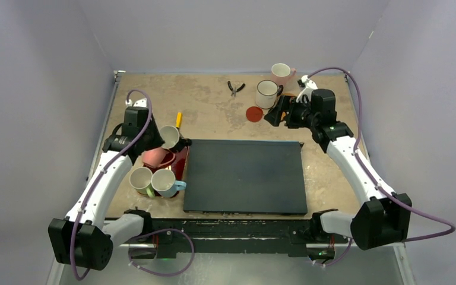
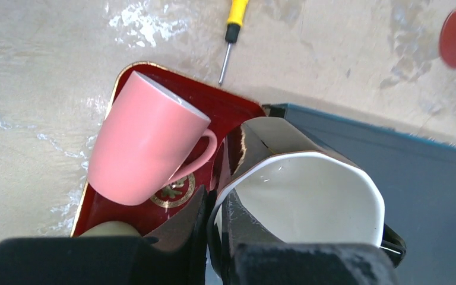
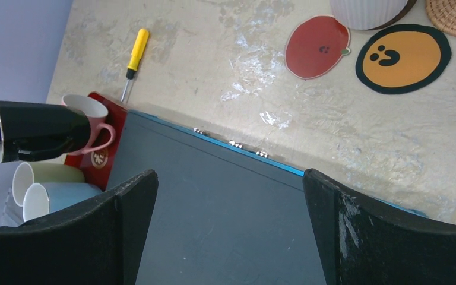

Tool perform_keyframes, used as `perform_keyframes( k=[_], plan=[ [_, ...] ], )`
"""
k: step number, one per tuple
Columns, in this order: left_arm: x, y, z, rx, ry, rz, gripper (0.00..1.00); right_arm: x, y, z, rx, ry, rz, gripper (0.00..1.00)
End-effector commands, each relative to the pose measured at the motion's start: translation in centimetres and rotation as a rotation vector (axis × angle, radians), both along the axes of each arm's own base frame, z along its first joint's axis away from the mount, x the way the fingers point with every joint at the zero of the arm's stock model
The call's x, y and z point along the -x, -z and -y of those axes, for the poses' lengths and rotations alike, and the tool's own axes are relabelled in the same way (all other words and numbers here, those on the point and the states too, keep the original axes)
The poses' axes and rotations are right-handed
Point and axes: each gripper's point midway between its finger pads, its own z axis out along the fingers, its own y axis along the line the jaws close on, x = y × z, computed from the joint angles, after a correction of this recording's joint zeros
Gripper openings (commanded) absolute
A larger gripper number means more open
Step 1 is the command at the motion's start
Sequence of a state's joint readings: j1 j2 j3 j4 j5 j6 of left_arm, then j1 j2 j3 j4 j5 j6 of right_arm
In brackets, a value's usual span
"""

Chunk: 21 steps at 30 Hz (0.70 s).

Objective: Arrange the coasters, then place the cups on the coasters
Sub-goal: Pick up the cup from the tray, then place the cup on the coaster.

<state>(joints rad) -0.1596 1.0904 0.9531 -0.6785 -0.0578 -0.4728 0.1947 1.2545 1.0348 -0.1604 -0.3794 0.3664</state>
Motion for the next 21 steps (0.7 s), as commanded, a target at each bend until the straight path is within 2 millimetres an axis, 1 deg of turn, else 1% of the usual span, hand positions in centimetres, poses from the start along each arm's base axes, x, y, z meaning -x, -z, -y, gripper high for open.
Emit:
perform_keyframes(
  k=[1,3,4,5,6,8,12,16,18,21],
  plan=[
    [-4.1,-7.5,0.8,0.128,-0.124,0.303,0.00,0.4,-4.8,-0.8,-0.030,0.066,0.098,0.94],
    [-4.6,-8.7,1.6,0.139,-0.156,0.354,0.00,0.9,-5.9,-2.7,-0.045,0.063,0.123,0.94],
    [-4.8,-9.2,2.3,0.144,-0.166,0.376,0.00,1.2,-6.4,-4.0,-0.052,0.051,0.129,0.93],
    [-5.0,-9.6,3.1,0.148,-0.172,0.393,0.00,1.8,-6.7,-5.7,-0.057,0.018,0.129,0.92],
    [-5.2,-9.8,4.1,0.167,-0.180,0.405,0.00,2.0,-6.8,-6.8,-0.064,0.004,0.118,0.91],
    [-5.5,-9.9,5.6,0.220,-0.188,0.418,0.00,2.5,-6.9,-9.1,-0.081,-0.029,0.100,0.90],
    [-5.8,-10.1,8.7,0.308,-0.193,0.455,0.00,3.5,-7.1,-12.6,-0.116,-0.059,0.093,0.86],
    [-5.9,-10.4,10.9,0.347,-0.209,0.477,0.00,4.6,-6.9,-15.4,-0.118,-0.073,0.077,0.83],
    [-5.9,-10.3,11.7,0.353,-0.218,0.482,0.00,5.1,-6.9,-16.2,-0.103,-0.056,0.080,0.83],
    [-6.2,-9.8,12.2,0.352,-0.231,0.478,0.00,5.6,-6.6,-17.3,-0.091,-0.033,0.078,0.83]
  ],
)
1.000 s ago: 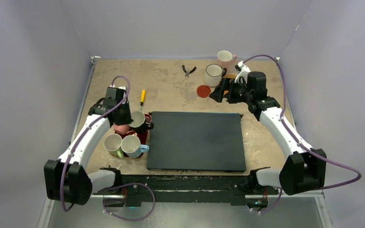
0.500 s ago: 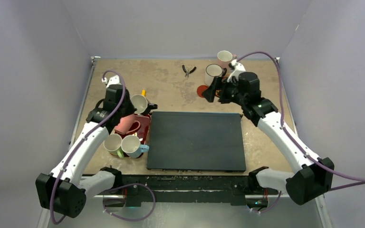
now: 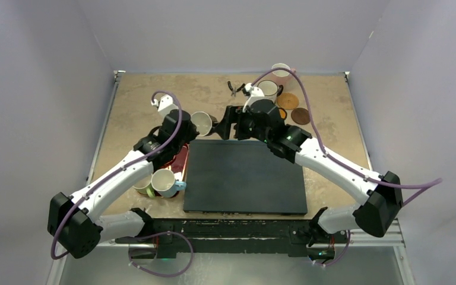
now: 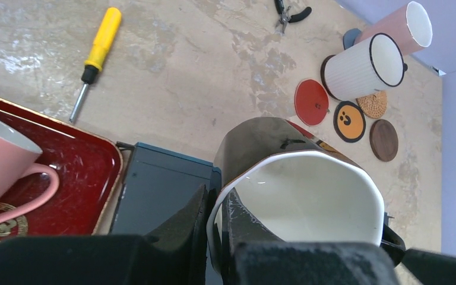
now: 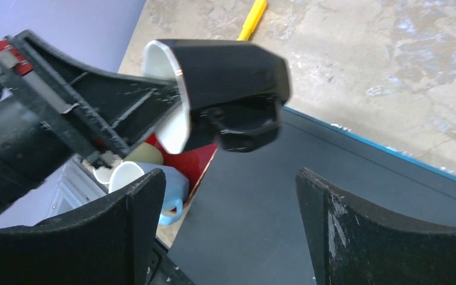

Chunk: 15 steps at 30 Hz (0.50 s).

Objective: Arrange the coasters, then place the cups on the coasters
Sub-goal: Place the cup on the coaster.

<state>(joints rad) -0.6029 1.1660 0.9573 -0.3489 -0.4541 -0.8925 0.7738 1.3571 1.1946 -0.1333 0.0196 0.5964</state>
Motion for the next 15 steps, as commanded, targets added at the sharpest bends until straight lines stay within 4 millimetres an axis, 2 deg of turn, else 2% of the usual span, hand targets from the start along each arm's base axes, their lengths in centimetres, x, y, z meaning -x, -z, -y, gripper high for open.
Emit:
perform_keyframes(
  k=[1,6,9,13,15],
  plan=[
    [-2.5,-5.0,1.3,0.170,-0.100,0.175,0.00,-0.3,-3.0,-1.1,-0.046,0.097,0.057,0.83],
    [-2.2,-4.4,2.5,0.229,-0.105,0.176,0.00,-1.3,-1.9,-1.9,0.013,0.189,0.060,0.82],
    [-1.8,-4.3,3.1,0.266,-0.112,0.179,0.00,-2.1,-0.8,-2.4,0.061,0.256,0.061,0.76],
    [-1.2,-4.0,3.2,0.300,-0.132,0.181,0.00,-3.2,0.5,-2.6,0.116,0.346,0.072,0.65],
    [-1.0,-3.7,3.1,0.305,-0.140,0.183,0.00,-3.7,1.4,-2.4,0.138,0.387,0.069,0.55]
  ],
)
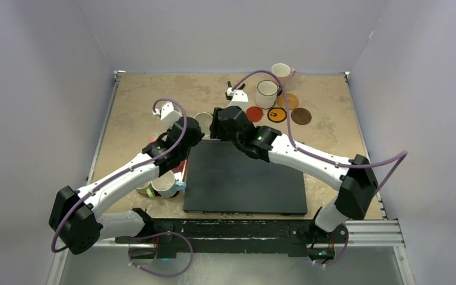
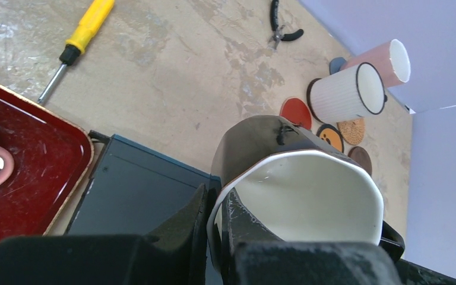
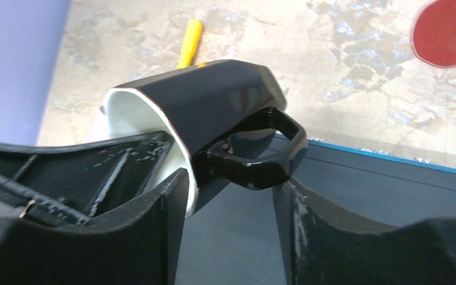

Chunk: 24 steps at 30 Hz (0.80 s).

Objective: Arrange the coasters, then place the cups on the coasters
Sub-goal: Place the cup on the coaster.

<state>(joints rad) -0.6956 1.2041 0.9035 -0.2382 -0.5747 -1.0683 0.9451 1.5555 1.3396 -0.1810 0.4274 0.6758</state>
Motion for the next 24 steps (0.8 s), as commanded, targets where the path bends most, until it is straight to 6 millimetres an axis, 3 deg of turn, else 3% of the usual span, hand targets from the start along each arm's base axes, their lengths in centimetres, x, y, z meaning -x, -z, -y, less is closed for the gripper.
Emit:
perform_keyframes(
  k=[1,11,15,20,24],
  plan=[
    [-0.7,-4.3,0.6,0.177,-0.059,0.141,0.00,-2.1,-0.9,1.0,0.012,0.167,0.052,0.51],
    [0.2,-2.8,0.8,0.240,-0.059,0.122,0.00,-4.3,0.8,-1.4,0.025,0.209,0.046,0.34],
    [0.3,-2.5,1.0,0.268,-0.061,0.126,0.00,-5.1,1.6,-1.4,0.056,0.240,0.056,0.27],
    [0.3,-2.4,1.3,0.287,-0.054,0.127,0.00,-5.6,1.9,-0.8,0.099,0.289,0.076,0.00],
    [0.3,-2.5,1.6,0.271,-0.023,0.135,0.00,-5.4,1.4,-0.1,0.117,0.302,0.084,0.00]
  ],
)
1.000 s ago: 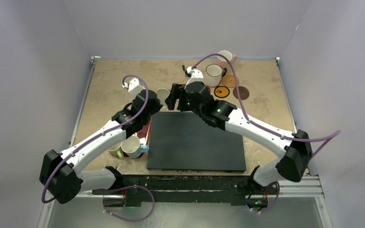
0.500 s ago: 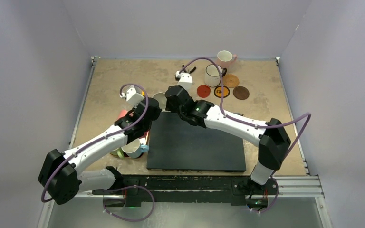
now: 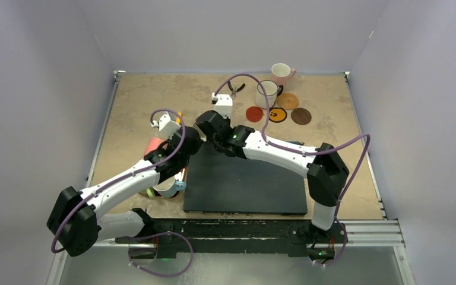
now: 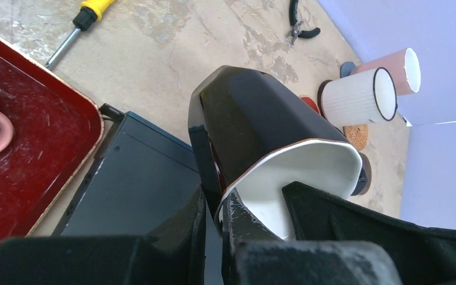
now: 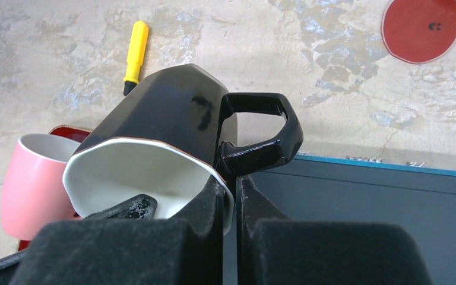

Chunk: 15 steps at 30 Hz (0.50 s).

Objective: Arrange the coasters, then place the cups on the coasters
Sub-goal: Place the cup on the coaster.

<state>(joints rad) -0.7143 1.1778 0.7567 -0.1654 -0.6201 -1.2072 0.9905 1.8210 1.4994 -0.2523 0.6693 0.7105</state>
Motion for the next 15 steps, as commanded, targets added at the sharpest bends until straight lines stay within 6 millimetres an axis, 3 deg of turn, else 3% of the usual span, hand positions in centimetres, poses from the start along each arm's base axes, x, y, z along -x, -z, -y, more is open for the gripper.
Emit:
perform_keyframes(
  k=[1,3,9,12,15],
  plan=[
    [-0.9,-6.6,2.7,0.197,0.064,0.186,0.00,-2.1,-4.6,1.5,-0.064,0.103,0.101,0.00],
    [-0.7,-7.0,3.1,0.183,0.107,0.209,0.07,-2.1,-5.8,1.7,-0.050,0.075,0.128,0.00],
    [0.7,-8.5,6.0,0.007,0.412,0.276,0.56,-3.2,-7.9,4.2,0.011,0.032,0.154,0.00],
    [1.8,-7.0,6.1,-0.088,0.500,0.202,0.65,-3.8,-8.7,5.9,0.016,0.000,0.139,0.00],
    [2.9,-7.0,6.2,-0.111,0.568,0.217,0.71,-4.0,-9.5,7.6,0.019,-0.050,0.121,0.00]
  ],
)
